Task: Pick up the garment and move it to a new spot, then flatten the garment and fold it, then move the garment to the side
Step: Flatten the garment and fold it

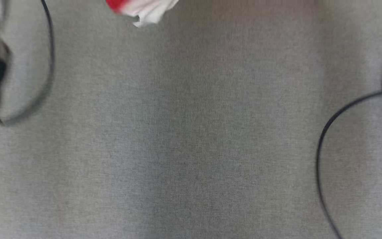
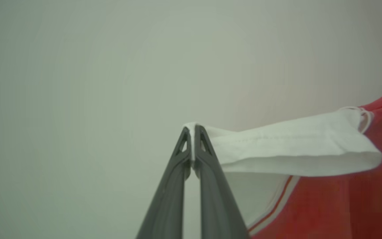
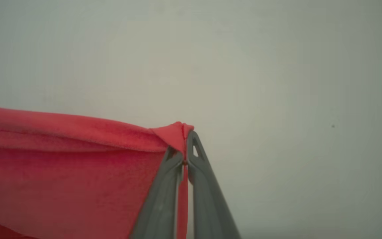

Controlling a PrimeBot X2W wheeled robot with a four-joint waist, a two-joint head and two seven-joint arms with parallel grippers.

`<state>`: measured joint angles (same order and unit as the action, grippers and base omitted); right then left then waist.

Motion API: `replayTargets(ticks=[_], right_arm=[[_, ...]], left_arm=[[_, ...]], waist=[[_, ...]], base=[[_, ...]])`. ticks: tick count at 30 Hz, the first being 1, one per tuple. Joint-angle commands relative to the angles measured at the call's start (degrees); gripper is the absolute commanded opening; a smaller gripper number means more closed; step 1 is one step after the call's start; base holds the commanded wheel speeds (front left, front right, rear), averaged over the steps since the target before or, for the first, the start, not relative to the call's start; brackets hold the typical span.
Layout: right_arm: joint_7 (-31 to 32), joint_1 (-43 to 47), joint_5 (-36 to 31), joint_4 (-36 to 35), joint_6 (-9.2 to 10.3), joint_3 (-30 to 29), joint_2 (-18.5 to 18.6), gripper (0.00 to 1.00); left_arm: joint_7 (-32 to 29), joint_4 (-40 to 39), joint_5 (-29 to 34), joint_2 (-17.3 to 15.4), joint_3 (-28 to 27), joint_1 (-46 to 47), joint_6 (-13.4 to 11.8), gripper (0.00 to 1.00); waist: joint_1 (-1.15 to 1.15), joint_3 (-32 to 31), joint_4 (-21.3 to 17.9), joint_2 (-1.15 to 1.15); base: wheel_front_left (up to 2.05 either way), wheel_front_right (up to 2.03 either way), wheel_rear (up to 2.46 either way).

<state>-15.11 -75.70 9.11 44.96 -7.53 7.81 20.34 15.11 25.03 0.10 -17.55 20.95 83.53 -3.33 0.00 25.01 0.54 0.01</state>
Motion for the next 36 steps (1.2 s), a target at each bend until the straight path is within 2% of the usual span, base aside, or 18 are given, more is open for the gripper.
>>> replayTargets(ticks=[1,4,6,14,21,25,29,30,36], right_arm=[[-0.02,3.00,1.63,0.54,0.08,2.14,0.34,0.00],[-0.02,9.04,5.57,1.34,0.08,7.02,0.56,0.00],[-0.03,10.57,7.45,1.01,0.08,8.18,0.84,0.00],[-0.02,26.55,19.79,-0.23,0.08,18.98,4.41,0.00],[-0.03,39.15,27.93,-1.81,0.08,24.68,6.83,0.00],[-0.04,45.25,31.86,-2.56,0.08,28.28,8.41,0.00],[-0.04,50.36,34.19,-2.70,0.09,28.68,9.86,0.00],[-0.05,52.71,34.99,-2.66,0.10,27.14,10.13,0.00],[-0.06,60.03,33.87,-3.13,0.17,23.54,8.60,0.00]], left_arm=[[0.05,0.30,-1.31,0.21,-0.46,-3.88,-0.36,0.00],[0.05,0.22,-4.25,1.14,-1.97,-11.12,-0.24,0.00],[0.05,0.04,-5.50,1.55,-3.02,-13.74,-0.23,0.00],[0.06,-2.51,-10.33,6.73,-10.69,-36.38,0.89,0.00],[0.06,-2.03,-10.30,11.13,-18.09,-54.84,3.22,0.00],[0.06,-1.71,-9.36,12.83,-20.77,-62.25,4.01,0.00],[0.06,-1.10,-8.67,13.81,-22.10,-68.38,4.81,0.00],[0.06,-0.90,-8.94,14.01,-22.85,-70.68,4.56,0.00],[0.07,-0.24,-11.16,14.12,-23.08,-77.61,3.47,0.00]], waist=[[0.00,-3.08,-0.02,-0.01],[0.00,-5.95,-0.16,-0.01],[0.00,-6.61,-0.18,-0.01],[0.00,-14.94,0.56,-0.01],[0.00,-21.58,0.72,-0.01],[0.00,-24.04,0.73,-0.01],[0.00,-25.50,0.74,-0.01],[0.00,-26.01,0.67,-0.01],[0.00,-27.34,0.20,-0.01]], base=[[0.00,0.00,0.00],[0.00,0.00,0.00],[0.00,0.00,0.00],[0.00,0.00,0.00],[0.00,0.00,0.00],[0.00,0.00,0.00],[0.00,0.00,0.00],[0.00,0.00,0.00],[0.00,0.00,0.00]])
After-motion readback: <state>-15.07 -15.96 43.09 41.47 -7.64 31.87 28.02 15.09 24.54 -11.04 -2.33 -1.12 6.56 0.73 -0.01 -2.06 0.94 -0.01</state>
